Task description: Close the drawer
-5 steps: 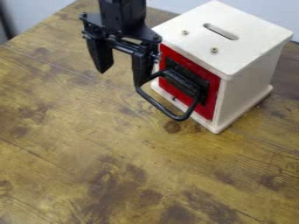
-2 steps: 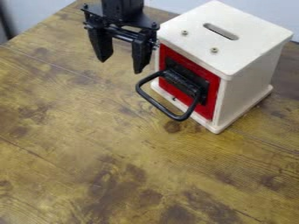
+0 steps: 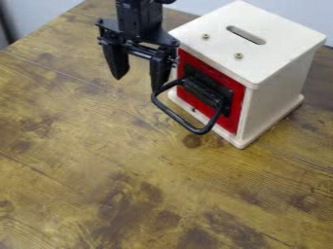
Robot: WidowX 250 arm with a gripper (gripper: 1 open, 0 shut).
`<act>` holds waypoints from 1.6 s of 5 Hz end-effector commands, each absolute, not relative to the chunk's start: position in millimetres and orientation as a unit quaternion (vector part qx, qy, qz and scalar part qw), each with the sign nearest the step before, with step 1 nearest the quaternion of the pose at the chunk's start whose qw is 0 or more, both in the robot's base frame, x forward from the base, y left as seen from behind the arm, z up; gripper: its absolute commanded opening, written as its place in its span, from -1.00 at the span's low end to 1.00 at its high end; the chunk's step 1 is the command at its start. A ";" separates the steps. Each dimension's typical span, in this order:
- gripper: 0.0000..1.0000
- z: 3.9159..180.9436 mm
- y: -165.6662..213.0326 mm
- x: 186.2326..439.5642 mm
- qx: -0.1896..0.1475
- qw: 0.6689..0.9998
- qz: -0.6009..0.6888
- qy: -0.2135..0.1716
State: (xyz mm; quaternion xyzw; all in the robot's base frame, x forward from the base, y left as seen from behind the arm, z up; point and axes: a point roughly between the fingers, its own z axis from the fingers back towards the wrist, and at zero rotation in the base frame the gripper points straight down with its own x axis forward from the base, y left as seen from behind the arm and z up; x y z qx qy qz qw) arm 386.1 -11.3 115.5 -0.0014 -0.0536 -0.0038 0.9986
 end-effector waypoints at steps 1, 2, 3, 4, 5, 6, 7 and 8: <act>1.00 117.4 -8.2 388.3 0.001 0.998 0.001 -0.069; 1.00 110.3 -10.2 389.9 0.002 0.997 0.000 -0.074; 1.00 103.2 -11.3 389.8 0.002 0.997 0.000 -0.073; 1.00 95.0 -12.0 388.9 0.001 0.997 0.002 -0.071; 1.00 86.3 -12.5 387.0 0.001 0.998 0.003 -0.070; 1.00 81.0 -13.7 387.4 0.000 0.998 0.001 -0.068; 1.00 73.8 -13.9 386.2 -0.001 0.998 0.003 -0.070; 1.00 67.9 -14.3 385.0 -0.001 0.997 0.003 -0.074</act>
